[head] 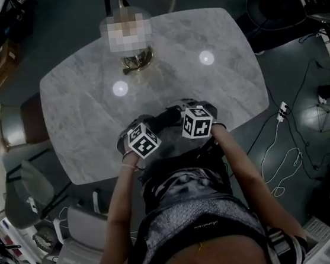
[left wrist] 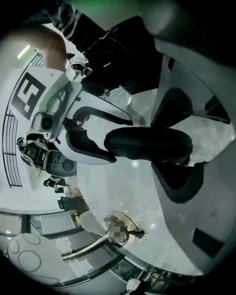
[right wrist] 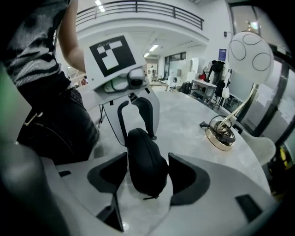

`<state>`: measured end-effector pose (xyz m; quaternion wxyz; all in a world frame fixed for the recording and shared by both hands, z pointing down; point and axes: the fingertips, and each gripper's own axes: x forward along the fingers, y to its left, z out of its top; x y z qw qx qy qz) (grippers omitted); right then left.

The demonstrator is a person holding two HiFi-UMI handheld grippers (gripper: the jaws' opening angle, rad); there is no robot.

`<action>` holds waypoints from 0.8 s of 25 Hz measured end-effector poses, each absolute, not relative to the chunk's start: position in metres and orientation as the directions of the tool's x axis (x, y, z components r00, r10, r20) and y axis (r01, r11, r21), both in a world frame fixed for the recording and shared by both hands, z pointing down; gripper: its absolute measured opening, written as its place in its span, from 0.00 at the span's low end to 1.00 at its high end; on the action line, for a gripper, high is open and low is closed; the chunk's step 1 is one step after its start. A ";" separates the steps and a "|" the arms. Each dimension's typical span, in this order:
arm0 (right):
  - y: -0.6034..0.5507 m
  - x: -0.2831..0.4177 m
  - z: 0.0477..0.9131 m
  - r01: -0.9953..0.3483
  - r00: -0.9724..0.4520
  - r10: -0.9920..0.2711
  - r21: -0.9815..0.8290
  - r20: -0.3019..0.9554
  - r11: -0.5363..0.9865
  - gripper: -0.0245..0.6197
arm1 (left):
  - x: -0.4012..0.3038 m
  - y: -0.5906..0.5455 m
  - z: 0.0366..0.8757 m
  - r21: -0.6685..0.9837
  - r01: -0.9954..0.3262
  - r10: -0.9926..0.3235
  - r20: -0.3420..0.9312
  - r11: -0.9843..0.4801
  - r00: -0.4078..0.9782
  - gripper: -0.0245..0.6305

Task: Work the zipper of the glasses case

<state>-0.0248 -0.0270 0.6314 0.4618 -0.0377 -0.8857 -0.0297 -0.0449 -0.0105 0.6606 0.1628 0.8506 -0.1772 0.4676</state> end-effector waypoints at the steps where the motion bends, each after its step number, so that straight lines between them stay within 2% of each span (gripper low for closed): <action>1: -0.028 -0.022 0.637 0.094 -0.556 0.032 0.025 0.831 0.995 0.52 | -0.044 -0.010 0.662 0.111 -0.453 -0.149 0.853 -0.884 0.501 0.40; 9: -0.019 -0.006 0.671 0.138 -0.439 0.024 0.041 0.898 0.990 0.52 | -0.033 -0.004 0.669 0.086 -0.413 -0.140 0.861 -0.907 0.488 0.39; 16: -0.020 -0.007 0.672 0.127 -0.448 0.039 0.020 0.893 0.992 0.52 | -0.034 -0.004 0.667 0.076 -0.411 -0.157 0.850 -0.908 0.504 0.39; 20: -0.021 -0.008 0.671 0.112 -0.458 0.053 -0.002 0.887 0.994 0.52 | -0.045 -0.007 0.655 0.065 -0.475 -0.225 0.819 -0.878 0.528 0.39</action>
